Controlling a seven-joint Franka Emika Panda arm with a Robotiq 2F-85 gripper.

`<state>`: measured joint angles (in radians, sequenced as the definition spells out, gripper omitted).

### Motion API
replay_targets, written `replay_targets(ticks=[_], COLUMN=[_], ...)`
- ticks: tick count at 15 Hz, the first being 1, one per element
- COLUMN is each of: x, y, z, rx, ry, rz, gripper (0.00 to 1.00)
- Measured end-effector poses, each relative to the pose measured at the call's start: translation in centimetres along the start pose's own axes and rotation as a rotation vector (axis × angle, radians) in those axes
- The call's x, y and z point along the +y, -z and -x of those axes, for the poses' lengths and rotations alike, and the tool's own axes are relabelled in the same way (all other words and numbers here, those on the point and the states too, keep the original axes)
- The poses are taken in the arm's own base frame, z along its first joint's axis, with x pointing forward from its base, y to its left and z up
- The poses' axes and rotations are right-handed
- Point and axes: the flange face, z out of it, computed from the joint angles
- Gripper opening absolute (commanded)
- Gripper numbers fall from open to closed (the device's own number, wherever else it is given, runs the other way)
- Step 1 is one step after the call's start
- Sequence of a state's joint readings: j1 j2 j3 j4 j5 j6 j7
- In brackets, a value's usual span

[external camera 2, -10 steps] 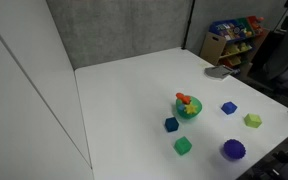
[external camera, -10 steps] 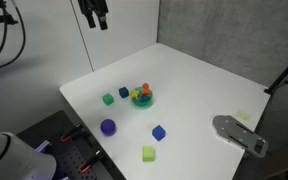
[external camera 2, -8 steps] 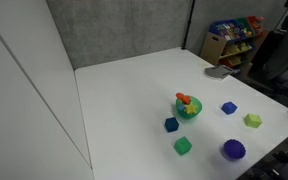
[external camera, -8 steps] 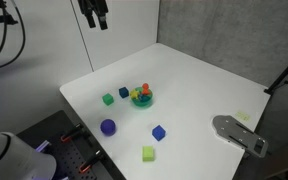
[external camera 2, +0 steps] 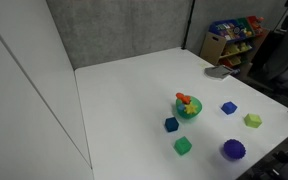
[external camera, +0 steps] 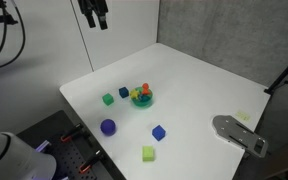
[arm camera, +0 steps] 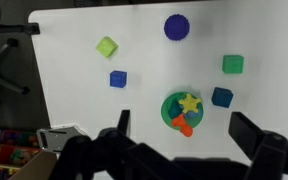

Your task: Pick up the blue block on the right and put it in the green bowl.

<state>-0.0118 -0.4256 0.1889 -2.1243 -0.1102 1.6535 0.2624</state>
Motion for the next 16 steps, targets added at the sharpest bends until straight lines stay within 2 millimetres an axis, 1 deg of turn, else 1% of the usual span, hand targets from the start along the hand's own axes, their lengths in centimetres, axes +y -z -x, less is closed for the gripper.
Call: replay_targets(ticks=[5, 8, 11, 16], x=[-0.4, -1.0, -1.9, -3.7], y=[-0.3, -0.9, -2.2, -5.4], z=[-0.2, -1.1, -2.7, -5.7], rx=[-0.004, 0.006, 0.018, 0.025], ry=[0.01, 0.019, 0.022, 0.029], rz=[-0.002, -0.012, -0.03, -0.094], gripper=[1.0, 1.0, 1.0, 1.0])
